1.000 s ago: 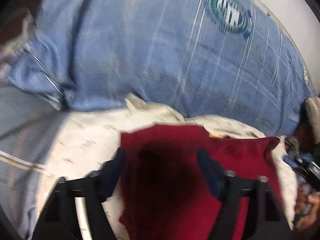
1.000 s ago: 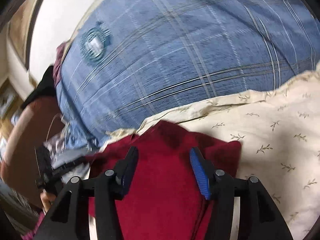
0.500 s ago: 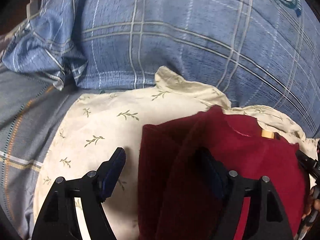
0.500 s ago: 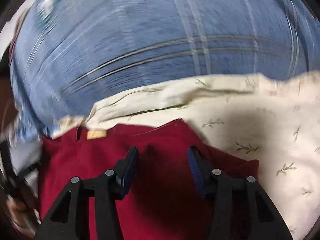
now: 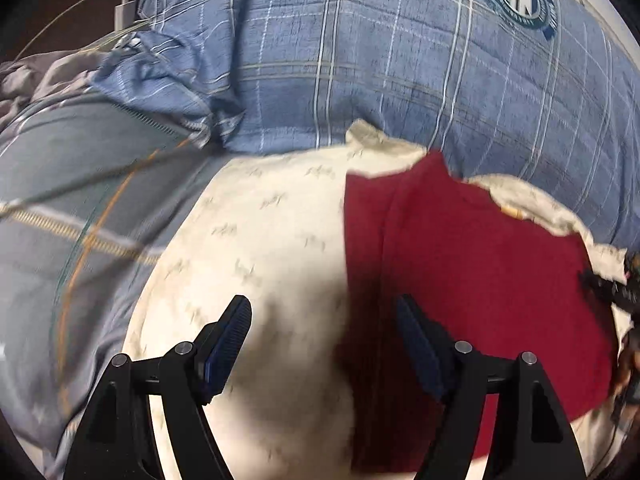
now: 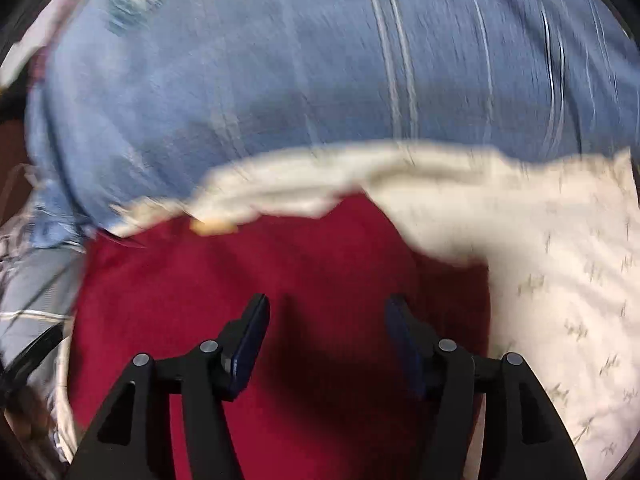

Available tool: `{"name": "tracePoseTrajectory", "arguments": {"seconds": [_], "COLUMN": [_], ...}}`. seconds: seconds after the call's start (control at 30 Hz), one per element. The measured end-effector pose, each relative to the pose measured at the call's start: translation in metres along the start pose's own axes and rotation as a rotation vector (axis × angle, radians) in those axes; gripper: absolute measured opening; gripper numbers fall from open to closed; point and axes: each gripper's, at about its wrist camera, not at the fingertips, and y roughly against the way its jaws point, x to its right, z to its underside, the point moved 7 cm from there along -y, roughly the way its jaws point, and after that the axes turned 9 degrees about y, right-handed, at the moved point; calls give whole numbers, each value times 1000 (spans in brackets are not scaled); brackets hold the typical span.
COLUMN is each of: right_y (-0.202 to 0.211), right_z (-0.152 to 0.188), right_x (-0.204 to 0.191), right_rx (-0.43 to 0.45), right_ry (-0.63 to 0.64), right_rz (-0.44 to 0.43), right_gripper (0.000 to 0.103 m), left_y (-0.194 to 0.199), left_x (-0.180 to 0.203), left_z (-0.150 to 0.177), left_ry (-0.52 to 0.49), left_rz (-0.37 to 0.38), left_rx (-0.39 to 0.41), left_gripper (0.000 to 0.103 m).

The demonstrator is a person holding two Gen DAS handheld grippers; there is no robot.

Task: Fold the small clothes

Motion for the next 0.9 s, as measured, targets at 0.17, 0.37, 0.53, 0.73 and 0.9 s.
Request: {"name": "tracePoseTrajectory", "arguments": {"seconds": [0.17,0.37,0.53,0.73,0.9], "right_y": [23,-5,-46,-92,-94], "right_z": [-12,-18,-39,-48,-47], "right_x": [-77,-199,-247,-269,-271], "right_rx": [56,34,13,-29,-15], "right_ry": [151,368,356,357,359], "right_rz": [-79,-193,-235,-168,-169], "right_gripper": [63,52,50,51,52], "left_y": [12,15,7,-2,-8], "left_x": [-3,-6,-10,-18,-25], "left_z": [16,20,18,14,13], "left_ry": [21,-4,-25,16,51], "left_rz": [17,32,75,126,160], "left_rx": [6,28,12,-40,-74], "left_gripper": [74,74,75,75,77]}}
